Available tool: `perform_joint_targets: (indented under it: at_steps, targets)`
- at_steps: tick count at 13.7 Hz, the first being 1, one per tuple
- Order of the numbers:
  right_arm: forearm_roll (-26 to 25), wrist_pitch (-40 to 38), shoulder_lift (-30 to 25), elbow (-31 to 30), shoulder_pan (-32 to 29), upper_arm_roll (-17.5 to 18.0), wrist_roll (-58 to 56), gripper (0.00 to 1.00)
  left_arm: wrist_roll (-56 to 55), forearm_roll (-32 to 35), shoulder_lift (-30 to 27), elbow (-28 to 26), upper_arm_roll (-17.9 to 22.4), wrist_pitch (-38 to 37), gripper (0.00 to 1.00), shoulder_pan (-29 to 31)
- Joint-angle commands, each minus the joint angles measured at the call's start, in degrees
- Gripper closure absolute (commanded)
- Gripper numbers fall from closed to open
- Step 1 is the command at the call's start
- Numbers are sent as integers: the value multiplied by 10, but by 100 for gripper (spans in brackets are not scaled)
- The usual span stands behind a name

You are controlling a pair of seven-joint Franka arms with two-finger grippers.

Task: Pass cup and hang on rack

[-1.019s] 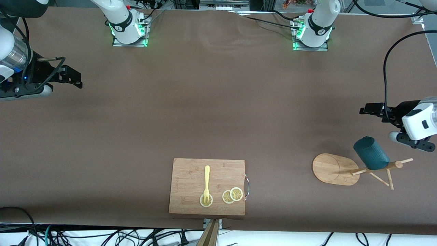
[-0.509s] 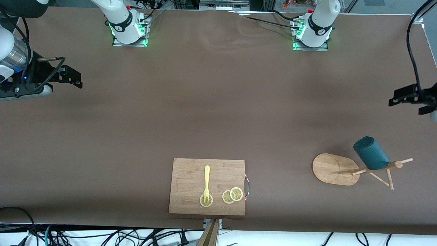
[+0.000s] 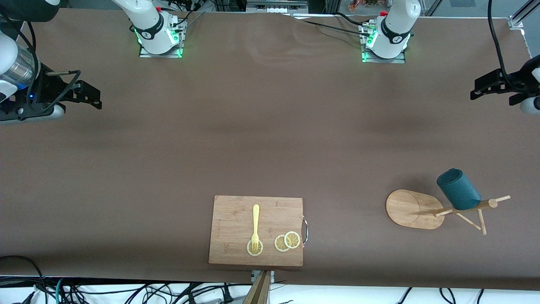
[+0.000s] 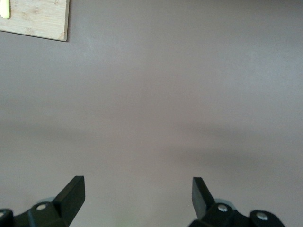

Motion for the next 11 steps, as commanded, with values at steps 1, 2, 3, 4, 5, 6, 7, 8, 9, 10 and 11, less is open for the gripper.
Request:
perform_joint_targets:
  at_steps: [1,2,3,4,5,6,7,8,9,10,11]
  targets:
    - [-4,-3,-10,-5,5,-4,-7,0,-24,-12,-29,-44,-6,31,0,-1]
    - [-4,-3,-10,-5,5,-4,-7,0,-24,-12,-25,-42,-6,31,0,-2]
    - [-4,-3,-10,-5,5,-4,-7,0,-24,-12,-17,-38,-7,30,0,-1]
    - [-4,-3,-10,-5,5,-4,-7,0,-24,-12,-11,-29,-7,28,0,-3]
    - [-4,-3,-10,-5,5,-4,-7,0,-24,-11,-2,-18,-7,26,0,-5]
    - [-4,-3,-10,-5,5,-4,-7,0,-24,-11,2,-16,-8,25,0,-7]
    - [-4,-3,-10,-5,5,-4,-7,0,-24,-10,2,-16,-8,24,0,-9]
    - [-4,-3,-10,-5,5,-4,-7,0,-24,-6,2,-16,-8,24,0,-12]
    - [-4,-3,-10,-5,5,-4,-7,0,-24,-3,3,-16,-9,24,0,-13]
    - [-4,-3,-10,-5,5,-4,-7,0,-24,-3,3,-16,-9,23,0,-13]
    - [-4,-3,-10,-5,5,-4,-7,0,-24,-2,3,-16,-9,23,0,-13]
